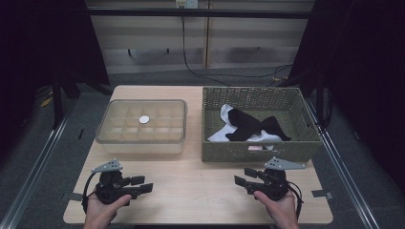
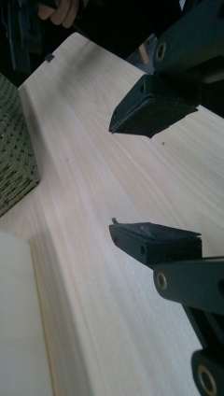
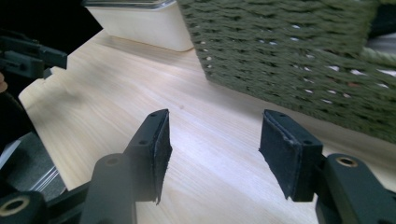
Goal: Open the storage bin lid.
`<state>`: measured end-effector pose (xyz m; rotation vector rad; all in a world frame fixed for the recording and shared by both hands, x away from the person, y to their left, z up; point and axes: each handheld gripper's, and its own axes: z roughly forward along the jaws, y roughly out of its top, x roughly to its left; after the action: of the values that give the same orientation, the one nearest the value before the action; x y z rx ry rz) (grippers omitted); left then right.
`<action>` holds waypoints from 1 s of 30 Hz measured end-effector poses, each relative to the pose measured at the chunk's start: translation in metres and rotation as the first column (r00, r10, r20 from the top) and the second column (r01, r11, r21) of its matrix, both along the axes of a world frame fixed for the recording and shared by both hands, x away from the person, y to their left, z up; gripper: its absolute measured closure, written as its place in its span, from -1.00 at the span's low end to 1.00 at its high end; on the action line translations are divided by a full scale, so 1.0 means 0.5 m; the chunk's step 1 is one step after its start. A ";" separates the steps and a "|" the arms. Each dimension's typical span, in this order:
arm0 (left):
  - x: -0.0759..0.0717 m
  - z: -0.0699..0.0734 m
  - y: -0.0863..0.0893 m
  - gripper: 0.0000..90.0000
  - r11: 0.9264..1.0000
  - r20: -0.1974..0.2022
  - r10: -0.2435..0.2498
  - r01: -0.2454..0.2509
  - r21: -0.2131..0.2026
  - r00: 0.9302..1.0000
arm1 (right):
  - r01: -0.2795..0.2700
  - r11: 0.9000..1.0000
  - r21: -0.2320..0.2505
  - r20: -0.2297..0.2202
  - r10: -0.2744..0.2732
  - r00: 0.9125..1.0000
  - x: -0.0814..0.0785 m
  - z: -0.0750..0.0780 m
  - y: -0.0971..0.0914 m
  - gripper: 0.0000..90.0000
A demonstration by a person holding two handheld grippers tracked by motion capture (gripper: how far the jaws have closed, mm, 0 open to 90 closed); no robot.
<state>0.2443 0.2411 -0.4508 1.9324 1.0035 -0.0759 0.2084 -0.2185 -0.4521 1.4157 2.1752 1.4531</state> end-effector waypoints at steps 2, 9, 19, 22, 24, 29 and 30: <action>0.001 0.008 0.001 -0.04 1.000 0.014 0.010 -0.010 -0.008 1.000 | -0.015 1.000 0.006 0.001 0.015 1.000 0.002 0.007 0.006 -0.04; 0.006 0.029 -0.001 0.01 0.999 0.030 0.031 -0.032 0.014 0.999 | -0.049 0.999 0.002 0.014 0.049 0.999 0.016 0.035 0.032 -0.04; 0.014 0.063 0.001 -0.07 1.000 0.073 0.000 0.000 -0.006 0.997 | -0.085 0.996 0.024 0.048 0.084 0.995 0.037 0.073 0.064 -0.06; 0.022 0.072 0.003 -0.06 1.000 0.075 -0.001 0.001 -0.002 0.997 | -0.096 0.995 0.028 0.057 0.095 0.994 0.049 0.093 0.076 -0.06; 0.026 0.074 0.002 -0.05 1.000 0.073 -0.002 0.002 -0.002 0.997 | -0.105 0.994 0.029 0.056 0.103 0.993 0.062 0.104 0.083 -0.07; 0.053 0.072 0.009 -0.04 1.000 0.056 0.006 -0.006 0.008 0.998 | -0.117 0.993 0.030 0.039 0.115 0.993 0.107 0.114 0.100 -0.07; 0.058 0.071 0.010 -0.04 1.000 0.048 0.010 -0.011 0.004 0.999 | -0.123 0.992 0.034 0.036 0.122 0.992 0.115 0.116 0.104 -0.07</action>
<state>0.2732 0.2463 -0.4151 1.9242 0.9826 -0.0208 0.2659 -0.1666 -0.3939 1.2790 2.2621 1.5531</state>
